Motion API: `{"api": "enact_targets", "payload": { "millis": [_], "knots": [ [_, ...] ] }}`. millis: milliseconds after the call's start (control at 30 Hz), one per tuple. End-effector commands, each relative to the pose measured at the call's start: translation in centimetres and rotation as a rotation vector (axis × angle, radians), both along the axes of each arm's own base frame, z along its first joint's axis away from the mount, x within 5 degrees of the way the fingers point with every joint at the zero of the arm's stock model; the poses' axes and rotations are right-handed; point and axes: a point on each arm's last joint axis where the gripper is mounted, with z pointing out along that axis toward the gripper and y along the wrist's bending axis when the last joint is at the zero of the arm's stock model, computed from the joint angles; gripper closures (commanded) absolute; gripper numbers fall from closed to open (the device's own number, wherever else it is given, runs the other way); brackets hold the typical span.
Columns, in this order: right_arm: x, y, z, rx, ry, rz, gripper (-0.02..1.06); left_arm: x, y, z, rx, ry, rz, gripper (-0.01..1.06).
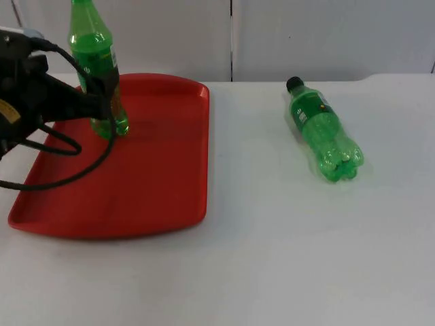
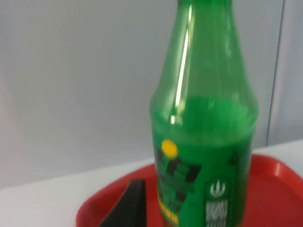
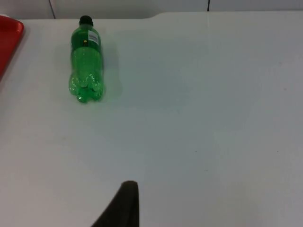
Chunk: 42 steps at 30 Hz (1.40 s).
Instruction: Place the bottle upright on the tray.
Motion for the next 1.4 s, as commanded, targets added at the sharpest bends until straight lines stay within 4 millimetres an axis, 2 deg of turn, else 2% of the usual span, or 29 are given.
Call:
{"api": "enact_targets", "payload": {
  "millis": [0, 167, 233, 467, 600, 933, 1367],
  "knots": [
    [0.0, 0.0, 0.0, 0.002, -0.003, -0.003, -0.01, -0.3, -0.1, 1.9, -0.006, 0.014, -0.012, 0.0],
    [0.0, 0.0, 0.0, 0.002, -0.003, -0.003, -0.01, -0.5, 0.0, 3.4, 0.013, 0.073, -0.01, 0.0],
    [0.0, 0.0, 0.0, 0.002, -0.003, -0.003, -0.01, -0.8, 0.1, 5.1, 0.015, 0.096, 0.001, 0.0],
    [0.0, 0.0, 0.0, 0.002, -0.003, -0.003, -0.01, -1.8, 0.5, 8.2, 0.046, 0.161, 0.037, 0.0],
    [0.0, 0.0, 0.0, 0.002, -0.003, -0.003, -0.01, -3.0, 0.8, 11.0, 0.008, 0.189, 0.073, 0.0],
    [0.0, 0.0, 0.0, 0.002, -0.003, -0.003, -0.01, -4.8, 1.2, 14.1, -0.063, 0.218, 0.121, 0.0],
    [0.0, 0.0, 0.0, 0.002, -0.003, -0.003, -0.01, -8.8, 2.1, 18.4, -0.124, 0.284, 0.214, 0.0]
  ]
}}
